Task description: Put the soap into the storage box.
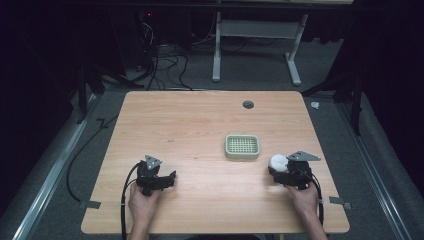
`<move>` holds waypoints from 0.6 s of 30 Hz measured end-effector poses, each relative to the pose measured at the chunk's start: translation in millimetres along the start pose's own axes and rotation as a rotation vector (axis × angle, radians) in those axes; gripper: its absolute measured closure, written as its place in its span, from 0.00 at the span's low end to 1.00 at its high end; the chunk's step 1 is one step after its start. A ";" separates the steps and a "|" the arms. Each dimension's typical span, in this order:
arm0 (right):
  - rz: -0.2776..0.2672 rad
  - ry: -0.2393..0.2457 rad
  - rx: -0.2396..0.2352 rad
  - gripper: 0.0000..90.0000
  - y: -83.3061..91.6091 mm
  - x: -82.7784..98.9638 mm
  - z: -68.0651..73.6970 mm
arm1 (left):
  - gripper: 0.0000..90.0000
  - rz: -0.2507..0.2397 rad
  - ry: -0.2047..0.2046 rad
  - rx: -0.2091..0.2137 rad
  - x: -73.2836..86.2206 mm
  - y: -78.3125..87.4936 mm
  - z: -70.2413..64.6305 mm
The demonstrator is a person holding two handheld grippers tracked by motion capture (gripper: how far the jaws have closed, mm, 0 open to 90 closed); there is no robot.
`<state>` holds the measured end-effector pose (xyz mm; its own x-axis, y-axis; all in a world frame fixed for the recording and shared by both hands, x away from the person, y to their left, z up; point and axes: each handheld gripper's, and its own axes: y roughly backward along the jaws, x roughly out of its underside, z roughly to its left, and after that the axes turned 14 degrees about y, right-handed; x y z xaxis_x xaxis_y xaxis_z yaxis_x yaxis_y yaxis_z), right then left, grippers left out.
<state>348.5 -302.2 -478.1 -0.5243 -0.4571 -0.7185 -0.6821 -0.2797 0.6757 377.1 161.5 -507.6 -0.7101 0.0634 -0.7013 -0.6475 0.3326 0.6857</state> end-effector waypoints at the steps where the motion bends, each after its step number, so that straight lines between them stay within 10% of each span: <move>1: 0.000 0.000 0.000 0.27 0.0 0.0 0.0 | 0.18 0.000 0.000 0.000 0.0 0.0 0.0; 18: -0.028 -0.008 -0.034 0.27 3.6 -9.1 2.1 | 0.18 0.000 0.000 0.000 0.0 0.0 0.0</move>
<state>349.8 -297.2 -469.5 -0.5096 -0.4418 -0.7383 -0.6790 -0.3206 0.6605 377.1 161.5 -507.6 -0.7101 0.0634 -0.7012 -0.6475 0.3326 0.6857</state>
